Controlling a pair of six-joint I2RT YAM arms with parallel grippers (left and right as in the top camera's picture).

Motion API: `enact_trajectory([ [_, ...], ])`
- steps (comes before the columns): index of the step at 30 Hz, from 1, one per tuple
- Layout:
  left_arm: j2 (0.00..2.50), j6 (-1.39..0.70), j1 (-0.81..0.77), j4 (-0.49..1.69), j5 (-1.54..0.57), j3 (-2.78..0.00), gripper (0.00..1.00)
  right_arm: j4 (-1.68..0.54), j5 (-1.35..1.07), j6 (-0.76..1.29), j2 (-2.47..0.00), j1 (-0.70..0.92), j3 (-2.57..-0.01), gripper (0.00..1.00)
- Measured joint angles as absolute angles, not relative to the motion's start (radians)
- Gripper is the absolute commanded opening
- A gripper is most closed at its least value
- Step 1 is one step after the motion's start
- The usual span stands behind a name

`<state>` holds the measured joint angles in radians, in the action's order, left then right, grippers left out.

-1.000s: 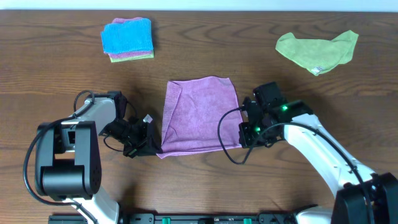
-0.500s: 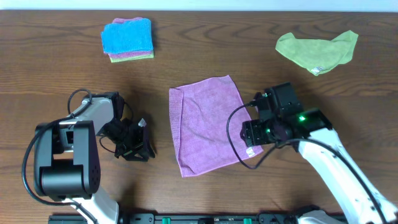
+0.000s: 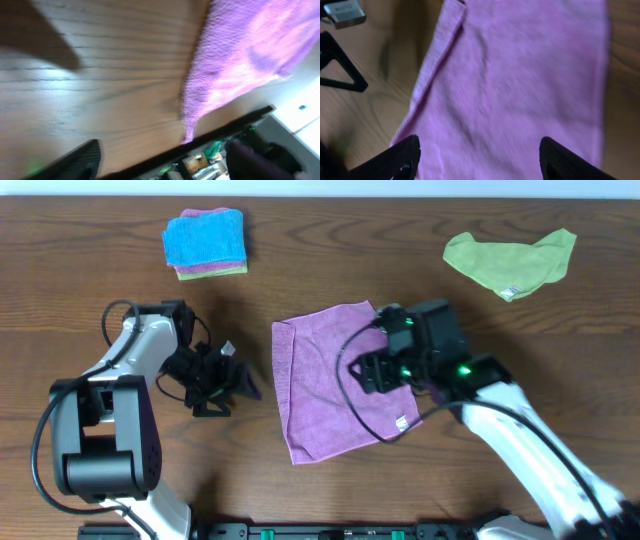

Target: Fold the cloth

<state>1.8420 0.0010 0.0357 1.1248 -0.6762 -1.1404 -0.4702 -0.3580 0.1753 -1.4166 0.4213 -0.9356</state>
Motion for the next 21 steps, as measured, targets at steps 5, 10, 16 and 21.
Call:
enact_trajectory([
  [5,1.842,0.001,0.036,1.154,-0.722,-1.211,0.95,-0.256,-0.418,0.23,-1.565,0.46,-0.935,0.7],
  [10,1.842,0.0,0.036,1.18,-0.737,-1.301,0.95,-0.062,-0.481,0.316,-1.701,0.494,-0.935,0.69],
  [16,1.842,-0.001,0.047,1.199,-0.745,-1.437,0.95,0.053,-0.509,0.397,-1.809,0.538,-0.936,0.68],
  [21,1.842,-0.003,0.091,1.239,-0.749,-1.568,0.95,0.079,-0.513,0.429,-1.886,0.568,-0.983,0.68],
])
